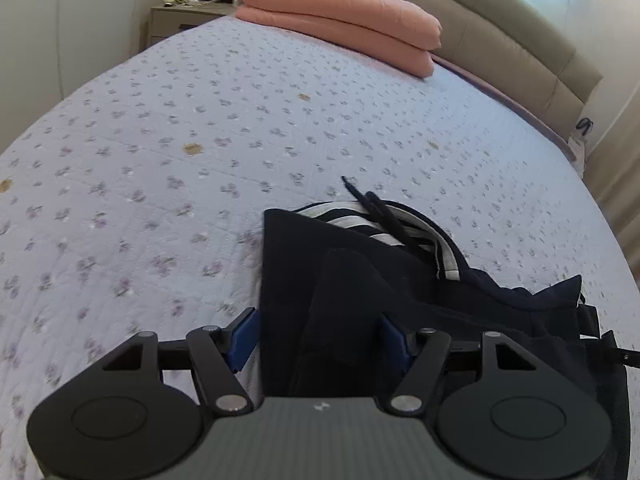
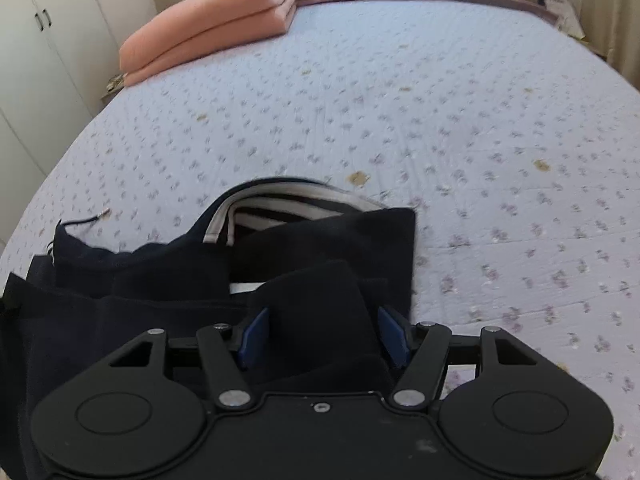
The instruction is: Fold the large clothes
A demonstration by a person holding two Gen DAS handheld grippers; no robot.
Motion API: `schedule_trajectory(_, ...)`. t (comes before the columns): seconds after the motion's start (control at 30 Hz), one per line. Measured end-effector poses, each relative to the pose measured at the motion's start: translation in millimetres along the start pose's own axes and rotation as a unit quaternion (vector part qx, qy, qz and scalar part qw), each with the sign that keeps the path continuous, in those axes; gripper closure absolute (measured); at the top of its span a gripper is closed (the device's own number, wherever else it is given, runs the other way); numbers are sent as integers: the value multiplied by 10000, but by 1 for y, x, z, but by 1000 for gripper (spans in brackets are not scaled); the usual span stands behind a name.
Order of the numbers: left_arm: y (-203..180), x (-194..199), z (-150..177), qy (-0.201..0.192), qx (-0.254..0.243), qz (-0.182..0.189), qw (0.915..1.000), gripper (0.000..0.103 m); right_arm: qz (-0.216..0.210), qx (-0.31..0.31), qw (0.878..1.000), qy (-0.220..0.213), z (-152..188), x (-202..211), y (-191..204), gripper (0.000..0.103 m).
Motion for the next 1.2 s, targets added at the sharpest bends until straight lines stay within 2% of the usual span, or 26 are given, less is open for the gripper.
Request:
schedule_trajectory(0.03, -3, -2, -1, 25, -48, -6, 10000, 46, 10, 60, 10000, 28, 0, -1, 3, 50)
schedule_trajectory(0.07, -8, -2, 0, 59, -144, -1, 9999, 72, 36, 152, 9999, 19, 1, 0, 7, 76)
schedule_trajectory(0.1, -15, -1, 2, 82, -311, -34, 9995, 83, 39, 292, 9996, -16, 2, 3, 12, 83)
schedule_trajectory(0.13, -22, 3, 4, -9, -533, -196, 9984, 89, 93, 493, 9987, -120, 5, 8, 19, 87)
schedule_trajectory(0.2, -37, 14, 10, -252, -944, -345, 9946, 93, 246, 865, 9953, -359, 9, 19, 31, 91)
schedule_trajectory(0.23, -42, 21, 12, -327, -997, -333, 9939, 94, 308, 1003, 9934, -469, 11, 26, 36, 91)
schedule_trajectory(0.3, -47, 36, 7, -500, -892, -113, 9947, 94, 411, 1113, 9904, -714, 8, 43, 41, 92)
schedule_trajectory(0.43, -49, 70, -26, -1122, -616, 167, 9916, 94, 453, 1009, 9834, -1437, -23, 84, 41, 92)
schedule_trajectory(0.5, -50, 72, -47, -1395, -556, 226, 9884, 94, 528, 1026, 9783, -1719, -43, 89, 40, 92)
schedule_trajectory(0.57, -52, 57, -64, -1515, -592, 149, 9866, 94, 593, 948, 9772, -1808, -61, 74, 35, 92)
schedule_trajectory(0.63, -51, 29, -73, -1485, -579, 39, 9872, 94, 676, 797, 9802, -1681, -72, 41, 31, 91)
schedule_trajectory(0.7, -50, -12, -70, -1278, -646, -305, 9892, 94, 716, 708, 9856, -1359, -74, 3, 28, 91)
schedule_trajectory(0.77, -45, -49, -58, -974, -705, -643, 9907, 94, 921, 700, 9895, -865, -66, -40, 27, 91)
schedule_trajectory(0.83, -40, -76, -43, -700, -741, -838, 9912, 93, 1039, 733, 9902, -578, -55, -65, 26, 89)
schedule_trajectory(0.87, -40, -80, -39, -711, -771, -873, 9906, 92, 1089, 768, 9899, -486, -51, -72, 27, 86)
schedule_trajectory(0.9, -42, -80, -36, -785, -856, -923, 9889, 92, 1147, 835, 9889, -431, -48, -76, 30, 84)
schedule_trajectory(0.93, -44, -79, -37, -792, -942, -1003, 9873, 86, 1233, 903, 9874, -418, -47, -76, 32, 82)
schedule_trajectory(1.0, -45, -73, -40, -790, -941, -1091, 9864, 80, 1324, 958, 9859, -363, -51, -70, 34, 68)
schedule_trajectory(1.03, -44, -65, -42, -804, -873, -1060, 9873, 79, 1334, 917, 9863, -328, -54, -62, 35, 56)
schedule_trajectory(1.07, -41, -54, -44, -840, -796, -1001, 9882, 80, 1331, 900, 9864, -335, -57, -52, 35, 53)
schedule_trajectory(1.2, -38, 8, -36, -1142, -698, -886, 9870, 76, 980, 966, 9885, -621, -51, 14, 66, 54)
Point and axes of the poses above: each gripper's, at about its wrist camera, not at the fingertips, and x roughly against the way its jaws point, y to its left, z to its underside, the point moved 4 cm from there along -x, roughly the way its jaws point, and after that the axes turned 5 degrees about x, right-handed, at the moved point
